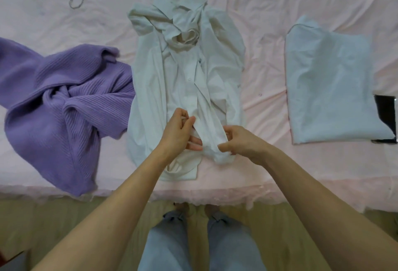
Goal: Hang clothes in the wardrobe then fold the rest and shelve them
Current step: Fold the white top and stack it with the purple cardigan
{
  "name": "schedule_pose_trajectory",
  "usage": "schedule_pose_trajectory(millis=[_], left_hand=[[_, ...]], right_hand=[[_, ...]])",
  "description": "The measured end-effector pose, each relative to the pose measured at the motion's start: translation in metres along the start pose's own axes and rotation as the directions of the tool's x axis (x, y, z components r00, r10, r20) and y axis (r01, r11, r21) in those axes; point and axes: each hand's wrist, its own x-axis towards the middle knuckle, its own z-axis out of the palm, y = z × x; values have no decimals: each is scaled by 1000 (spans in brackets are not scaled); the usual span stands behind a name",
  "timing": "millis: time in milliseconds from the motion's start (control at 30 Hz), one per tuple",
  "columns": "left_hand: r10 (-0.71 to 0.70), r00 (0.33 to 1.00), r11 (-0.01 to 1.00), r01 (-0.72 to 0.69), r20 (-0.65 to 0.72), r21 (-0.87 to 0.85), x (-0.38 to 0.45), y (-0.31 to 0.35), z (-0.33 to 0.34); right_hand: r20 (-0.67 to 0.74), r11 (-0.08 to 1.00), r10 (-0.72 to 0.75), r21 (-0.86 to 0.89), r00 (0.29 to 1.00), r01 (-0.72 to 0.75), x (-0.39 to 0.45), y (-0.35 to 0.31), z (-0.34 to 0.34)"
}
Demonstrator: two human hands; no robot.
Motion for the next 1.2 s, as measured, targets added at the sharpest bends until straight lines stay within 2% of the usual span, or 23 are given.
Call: schedule_pose_trajectory(millis=[67, 100, 133, 200, 233, 267, 300, 333, 367, 433, 500, 567, 633, 700, 767, 867, 900, 933, 1000, 1033, 1067, 1133, 1200], left_hand=[[65, 997, 997, -63, -42, 49, 0, 4, 2], [94, 994, 994, -90, -64, 63, 1, 7, 3], [113, 990, 992, -108, -81, 73, 3, 10, 2], [126, 988, 990, -121, -89, 67, 4, 15, 3], [123, 989, 991, -119, -83, 57, 5, 17, 3], [119, 990, 992, -115, -75, 55, 7, 18, 3], [115, 991, 992, -111, -66, 65, 8, 18, 2], [112, 992, 991, -107, -55, 84, 9, 16, 1], [106, 993, 990, -101, -44, 103, 10, 14, -2], [78, 997, 992, -75, -20, 105, 10, 10, -7], [29, 1000, 999, -29, 3, 46, 9, 6, -14], [-4, 1000, 1000, 4, 16, -11, 9, 3, -20], [-10, 1000, 1000, 10, -3, 16, 9, -1, -27], [-12, 1000, 998, 12, -8, 65, 10, -3, -31], [-18, 1000, 997, 19, -8, 76, 10, -4, -33], [-41, 999, 998, 41, 0, 38, 6, -1, -34], [-54, 998, 998, 54, 10, 24, 5, -1, -33], [-70, 997, 998, 70, 25, 6, 3, 0, -32], [-96, 993, 993, 100, 70, -56, 1, 1, -25], [-103, 990, 989, 112, 93, -98, 1, 1, -22], [-107, 990, 984, 119, 97, -134, 1, 1, -20], [-105, 993, 977, 114, 58, -182, 3, -2, -19], [-116, 993, 969, 119, 27, -215, 6, -7, -23]], right_hand=[[69, 978, 20, -207, 997, -5, -4, 2, 5], [66, 918, 19, -396, 998, 8, -4, 3, 7], [34, 796, 5, -604, 999, 16, -4, 2, 9], [-124, 492, -160, -870, 979, -30, -5, 1, 12], [-225, 416, -286, -905, 931, -91, -6, 0, 12], [-315, 410, -385, -901, 868, -145, -5, -1, 11], [-375, 447, -446, -880, 813, -160, -5, -2, 9], [-399, 510, -436, -848, 807, -144, -2, -2, 8], [-369, 605, -372, -792, 852, -79, 1, -1, 6], [-145, 830, -128, -558, 981, 26, 2, -5, 1], [41, 969, 9, -246, 999, 2, -3, -8, -1], [49, 999, 49, -25, 998, -47, -6, -9, -4], [22, 983, 67, 171, 998, -69, -5, -9, -5], [22, 903, 91, 420, 996, -92, -2, -8, -2], [25, 839, 104, 534, 994, -101, 3, -4, 3], [7, 849, 44, 527, 999, -41, 5, -3, 8], [-36, 884, 9, 467, 999, 9, 5, -5, 10], [-99, 934, -47, 349, 994, 79, 3, -8, 14], [-180, 981, -194, -25, 964, 192, -2, -16, 25], [-153, 958, -253, -175, 955, 226, -4, -18, 35], [-101, 936, -281, -249, 954, 249, -7, -20, 45], [-24, 917, -301, -280, 953, 283, -11, -18, 63], [6, 867, -338, -388, 941, 313, -15, -15, 74]])
